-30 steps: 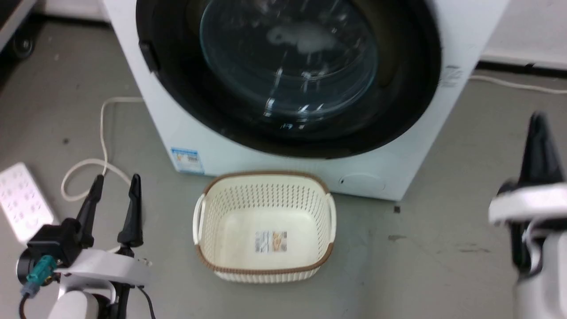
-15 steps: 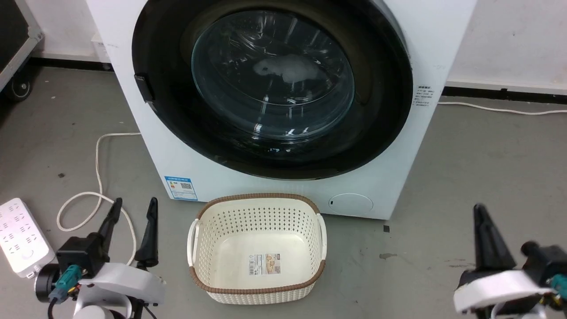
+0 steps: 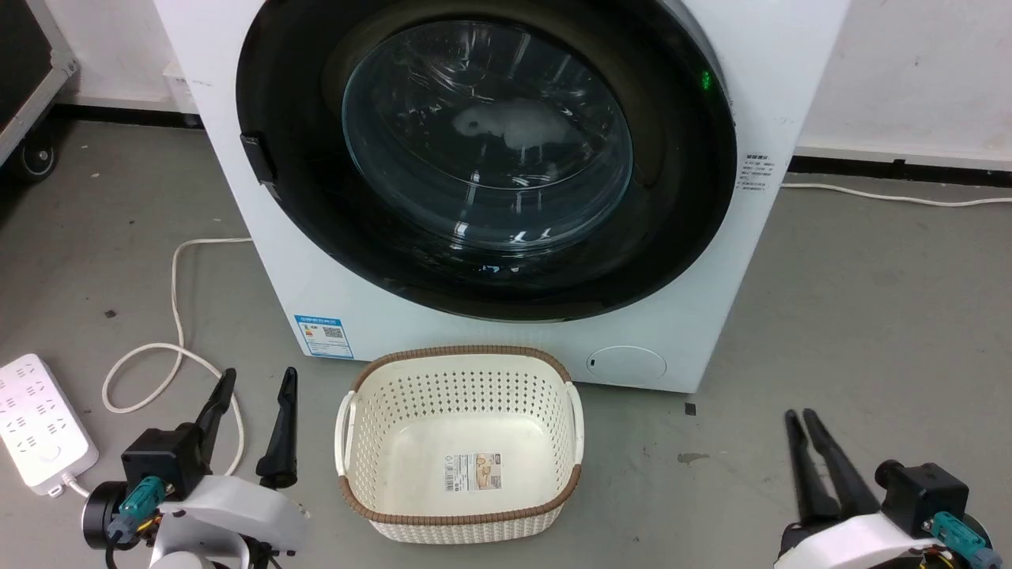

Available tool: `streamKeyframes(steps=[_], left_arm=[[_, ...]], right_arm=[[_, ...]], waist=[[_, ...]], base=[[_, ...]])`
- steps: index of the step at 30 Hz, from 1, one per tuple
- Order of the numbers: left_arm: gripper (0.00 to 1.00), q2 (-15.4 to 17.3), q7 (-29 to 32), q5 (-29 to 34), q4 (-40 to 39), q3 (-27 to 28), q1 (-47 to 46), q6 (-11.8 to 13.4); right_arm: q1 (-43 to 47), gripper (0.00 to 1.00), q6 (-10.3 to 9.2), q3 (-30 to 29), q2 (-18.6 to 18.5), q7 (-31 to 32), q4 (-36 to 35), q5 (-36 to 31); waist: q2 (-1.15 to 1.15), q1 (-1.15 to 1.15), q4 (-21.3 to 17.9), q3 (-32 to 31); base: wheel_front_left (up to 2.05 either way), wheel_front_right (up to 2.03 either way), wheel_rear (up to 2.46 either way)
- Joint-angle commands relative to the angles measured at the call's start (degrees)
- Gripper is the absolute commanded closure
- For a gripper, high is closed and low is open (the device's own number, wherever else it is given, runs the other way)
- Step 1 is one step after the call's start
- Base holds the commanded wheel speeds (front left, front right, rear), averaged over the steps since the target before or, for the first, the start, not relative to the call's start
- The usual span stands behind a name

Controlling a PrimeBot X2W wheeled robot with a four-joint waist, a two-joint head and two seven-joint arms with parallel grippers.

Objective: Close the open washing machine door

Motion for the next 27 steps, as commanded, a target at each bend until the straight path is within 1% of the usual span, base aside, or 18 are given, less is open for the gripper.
streamKeyframes(steps=[1,8,15,27], left_arm=[[0.00,-0.2,-0.3,-0.2,0.2,0.0,0.2,0.2],[0.00,-0.1,-0.6,-0.5,0.4,-0.1,-0.1,0.5],[0.00,-0.5,0.7,-1.8,0.4,0.0,-0.1,0.9],[0.00,-0.1,1.0,-2.5,0.8,-0.4,-0.6,0.8]], right_arm=[[0.9,0.00,-0.03,0.1,-0.2,0.2,-0.5,0.3],[1.3,0.00,-0.03,0.1,-0.2,0.6,-1.2,0.7],[1.4,0.00,-0.03,0.0,-0.2,0.3,-1.1,1.5],[1.0,0.00,-0.03,-0.4,-0.2,-0.5,-0.1,2.0]], waist=[[0.00,0.00,0.0,0.0],[0.00,0.00,-0.2,-0.1],[0.00,0.00,-0.3,0.0],[0.00,0.00,0.0,0.2]], base=[[0.00,0.00,0.00],[0.00,0.00,0.00],[0.00,0.00,0.00],[0.00,0.00,0.00]])
